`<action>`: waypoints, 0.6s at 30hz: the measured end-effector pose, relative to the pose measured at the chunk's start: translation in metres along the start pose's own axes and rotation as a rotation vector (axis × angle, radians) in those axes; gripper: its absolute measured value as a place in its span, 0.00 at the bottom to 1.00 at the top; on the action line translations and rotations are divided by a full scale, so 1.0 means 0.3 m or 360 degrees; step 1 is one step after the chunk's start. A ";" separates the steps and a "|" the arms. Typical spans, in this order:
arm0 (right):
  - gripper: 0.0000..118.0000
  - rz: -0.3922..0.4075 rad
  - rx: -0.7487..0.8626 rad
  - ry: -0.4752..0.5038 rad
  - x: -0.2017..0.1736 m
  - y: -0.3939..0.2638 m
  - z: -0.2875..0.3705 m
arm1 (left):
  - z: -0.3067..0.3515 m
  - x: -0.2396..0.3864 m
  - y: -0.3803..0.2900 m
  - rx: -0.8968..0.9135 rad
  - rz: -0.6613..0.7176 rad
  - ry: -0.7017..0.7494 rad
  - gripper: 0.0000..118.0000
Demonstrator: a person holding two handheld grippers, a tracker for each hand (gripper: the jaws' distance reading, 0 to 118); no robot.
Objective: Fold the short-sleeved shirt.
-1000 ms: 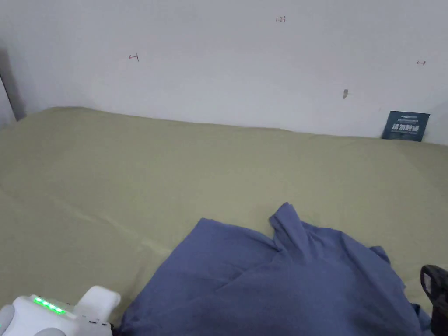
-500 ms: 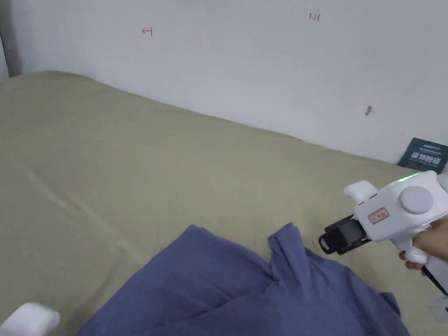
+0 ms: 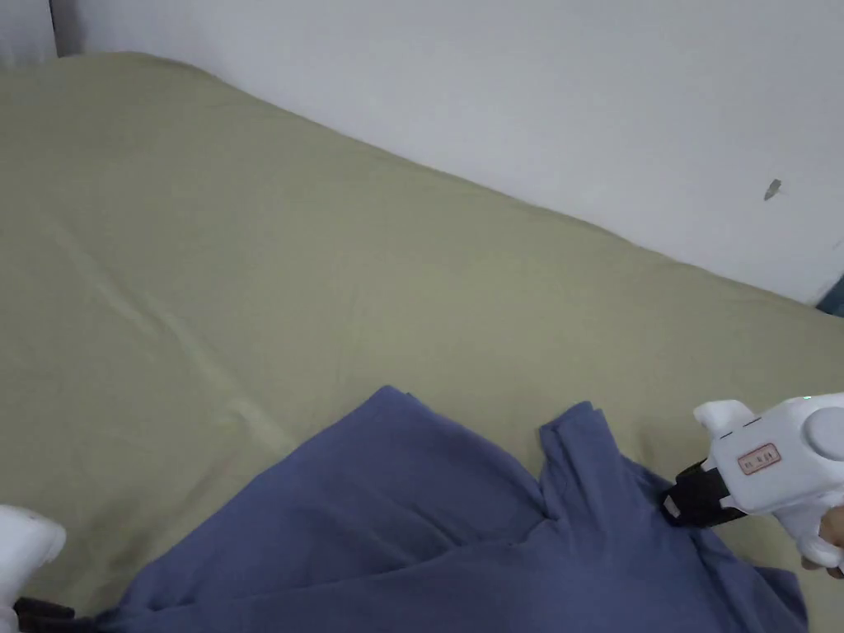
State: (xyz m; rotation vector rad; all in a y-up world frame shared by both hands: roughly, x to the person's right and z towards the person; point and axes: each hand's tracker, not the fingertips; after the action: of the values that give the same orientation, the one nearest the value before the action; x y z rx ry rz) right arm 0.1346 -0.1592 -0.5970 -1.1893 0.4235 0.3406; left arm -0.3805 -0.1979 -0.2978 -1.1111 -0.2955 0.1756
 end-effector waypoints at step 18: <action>0.00 -0.0160 0.1393 -0.0411 0.043 0.083 1.000 | 0.449 0.124 0.656 0.0792 -0.0371 0.0177 0.04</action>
State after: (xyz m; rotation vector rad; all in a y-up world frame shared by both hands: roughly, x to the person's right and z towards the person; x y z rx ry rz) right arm 0.1755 0.1320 -0.5305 -0.3034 0.2372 0.1800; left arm -0.3868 0.0134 -0.4142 -0.5851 -0.2606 -0.0221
